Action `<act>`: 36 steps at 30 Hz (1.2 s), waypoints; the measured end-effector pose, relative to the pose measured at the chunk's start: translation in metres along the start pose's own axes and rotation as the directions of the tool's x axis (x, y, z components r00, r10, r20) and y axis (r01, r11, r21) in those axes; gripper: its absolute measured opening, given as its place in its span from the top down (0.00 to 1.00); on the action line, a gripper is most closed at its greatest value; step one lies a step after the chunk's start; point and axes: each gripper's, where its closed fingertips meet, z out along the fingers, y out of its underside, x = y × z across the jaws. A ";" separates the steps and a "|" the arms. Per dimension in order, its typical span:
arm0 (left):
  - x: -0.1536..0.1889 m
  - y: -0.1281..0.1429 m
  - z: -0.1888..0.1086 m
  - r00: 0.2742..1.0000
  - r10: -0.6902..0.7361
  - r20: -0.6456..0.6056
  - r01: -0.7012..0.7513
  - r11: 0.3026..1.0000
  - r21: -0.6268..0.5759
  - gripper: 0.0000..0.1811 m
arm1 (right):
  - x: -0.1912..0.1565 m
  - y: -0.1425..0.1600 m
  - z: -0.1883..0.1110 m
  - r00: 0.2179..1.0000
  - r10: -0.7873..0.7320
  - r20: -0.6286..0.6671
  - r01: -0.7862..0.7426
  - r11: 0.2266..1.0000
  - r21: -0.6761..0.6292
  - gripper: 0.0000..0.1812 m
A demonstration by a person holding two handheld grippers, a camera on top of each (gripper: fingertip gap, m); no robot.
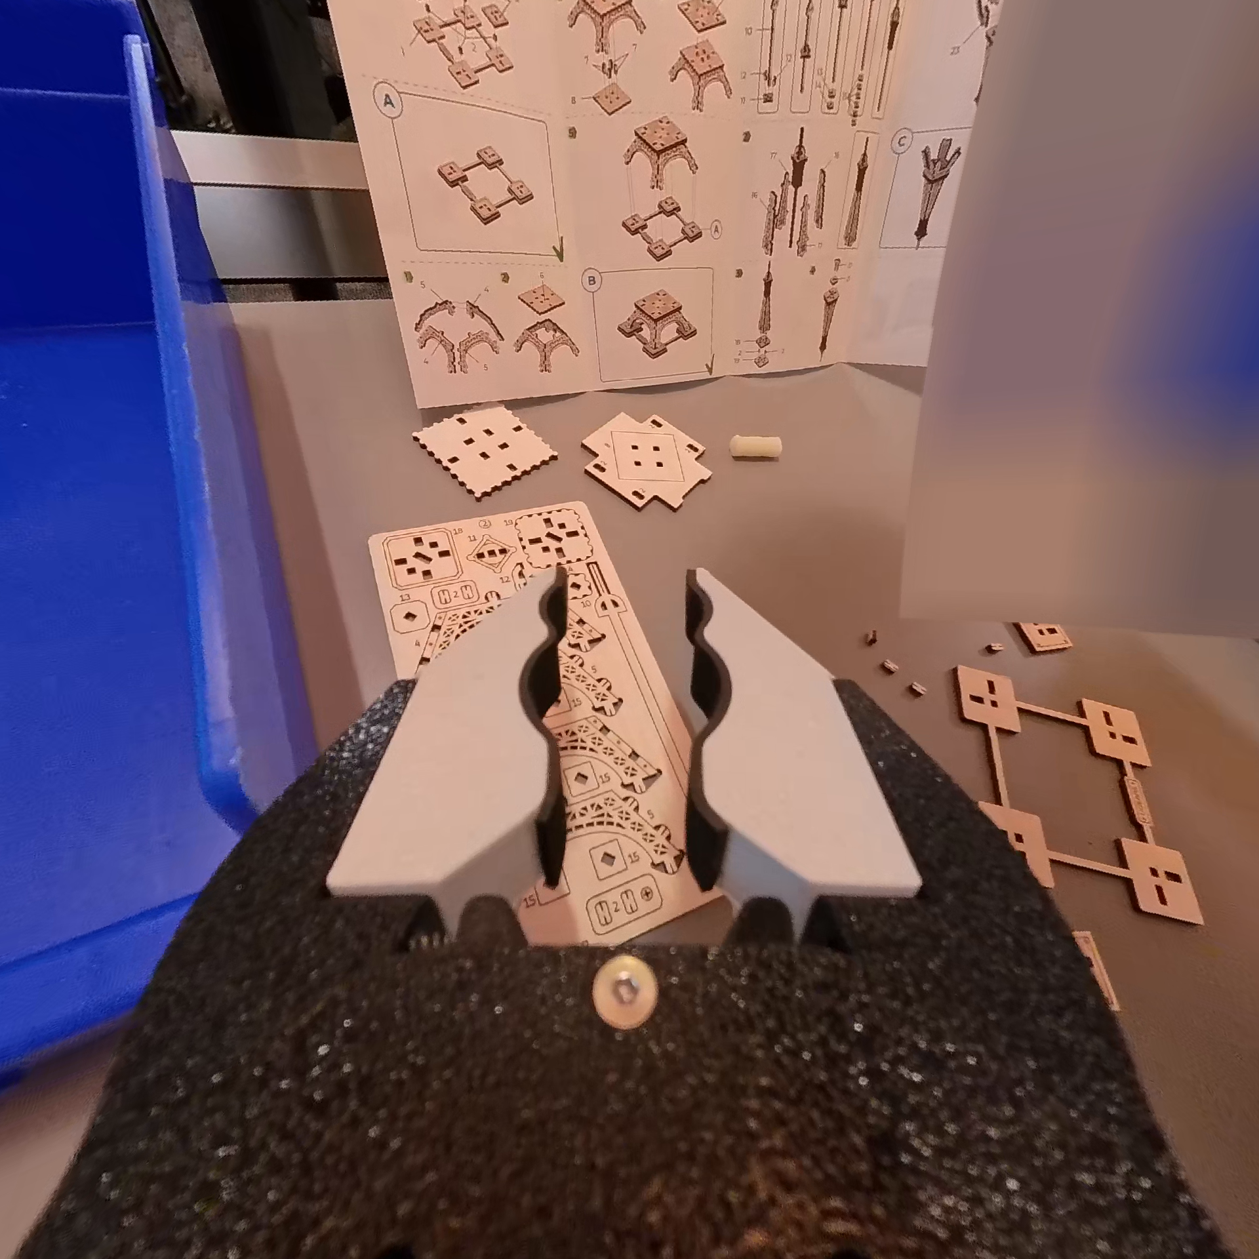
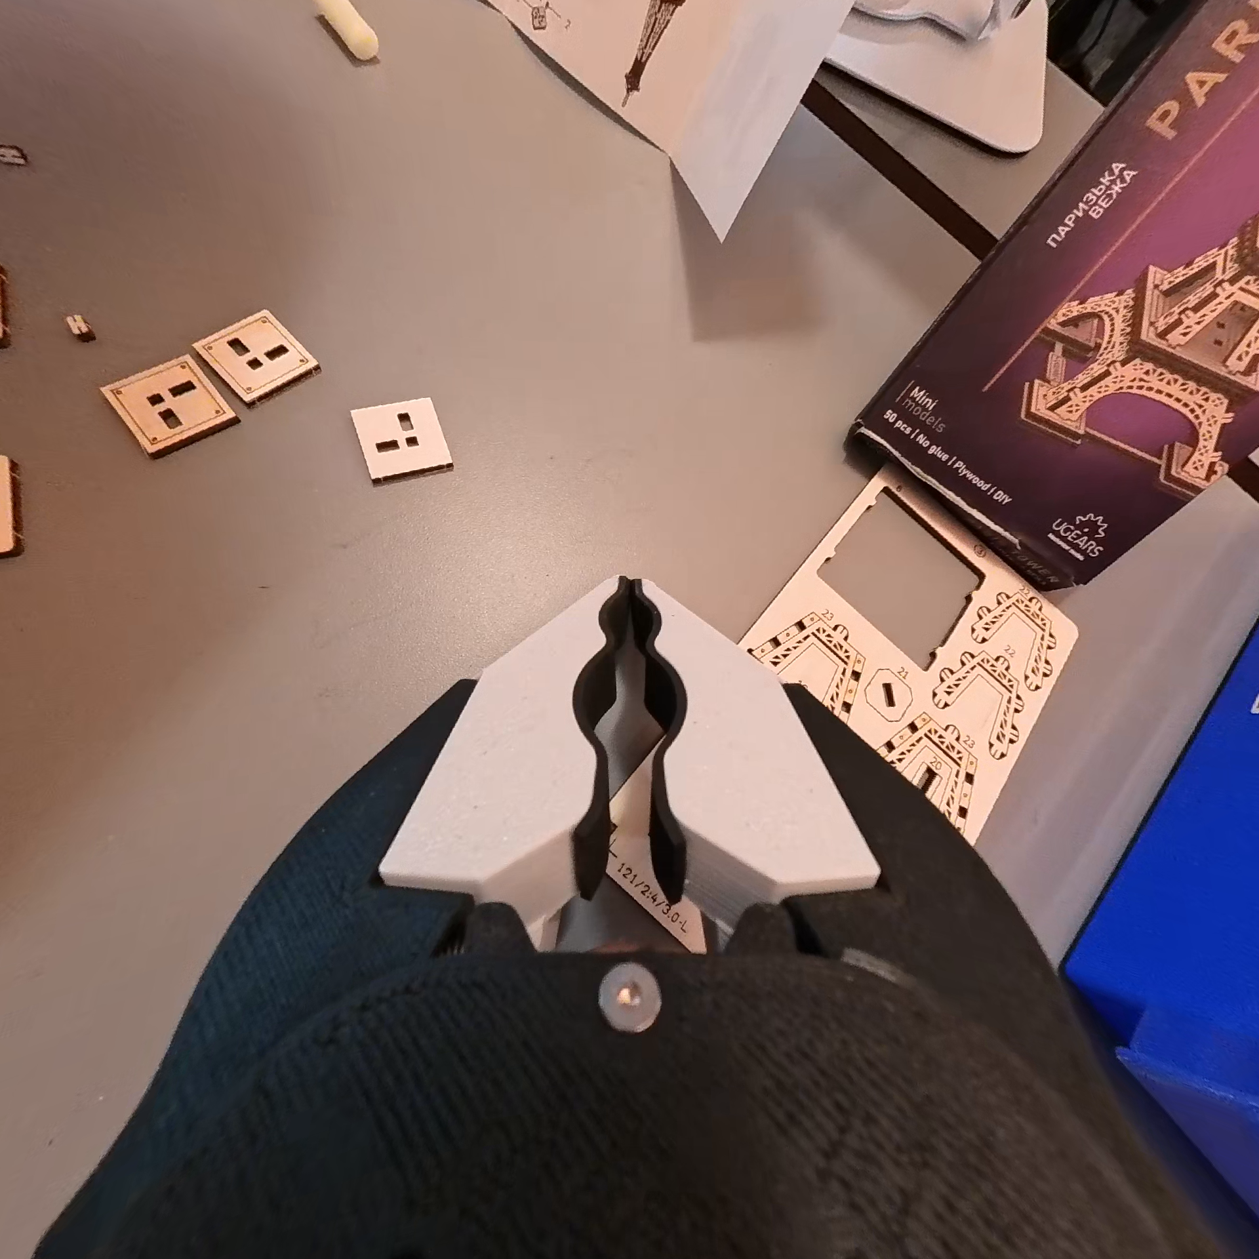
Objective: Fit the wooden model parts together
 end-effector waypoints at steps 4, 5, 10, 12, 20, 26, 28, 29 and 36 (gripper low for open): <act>0.000 0.000 0.000 1.000 0.001 0.002 -0.001 1.000 0.001 0.83 | 0.000 0.000 0.000 1.000 0.001 0.001 -0.001 1.000 0.000 1.00; 0.000 0.000 0.000 1.000 0.002 0.001 -0.002 1.000 0.000 0.83 | 0.000 0.000 0.000 1.000 0.001 0.001 -0.001 1.000 0.000 1.00; 0.001 0.000 0.000 1.000 0.006 0.000 -0.006 1.000 -0.001 0.83 | 0.000 0.000 0.000 1.000 -0.001 -0.001 0.001 1.000 0.000 1.00; 0.001 -0.001 0.000 1.000 0.004 -0.001 -0.004 1.000 0.002 0.83 | 0.000 0.000 0.000 1.000 -0.002 -0.001 0.002 1.000 0.000 1.00; 0.005 0.000 0.001 1.000 0.014 -0.007 -0.014 1.000 0.001 0.83 | 0.000 0.000 0.000 1.000 -0.008 -0.006 0.008 1.000 0.001 1.00; 0.005 -0.001 0.000 1.000 0.021 -0.003 -0.021 1.000 0.004 0.83 | 0.000 0.000 0.000 1.000 -0.012 -0.010 0.012 1.000 0.002 1.00; 0.006 -0.002 0.000 1.000 0.025 -0.004 -0.025 1.000 0.007 0.84 | 0.000 0.000 0.000 1.000 -0.014 -0.012 0.014 1.000 0.002 1.00; 0.007 -0.002 0.000 1.000 0.028 -0.005 -0.028 1.000 0.008 0.84 | 0.000 0.000 0.000 1.000 -0.015 -0.013 0.015 1.000 0.002 1.00; 0.011 -0.003 -0.001 0.999 0.043 -0.009 -0.043 0.999 0.012 0.84 | 0.000 -0.001 -0.001 0.999 -0.033 -0.028 0.033 0.999 0.004 1.00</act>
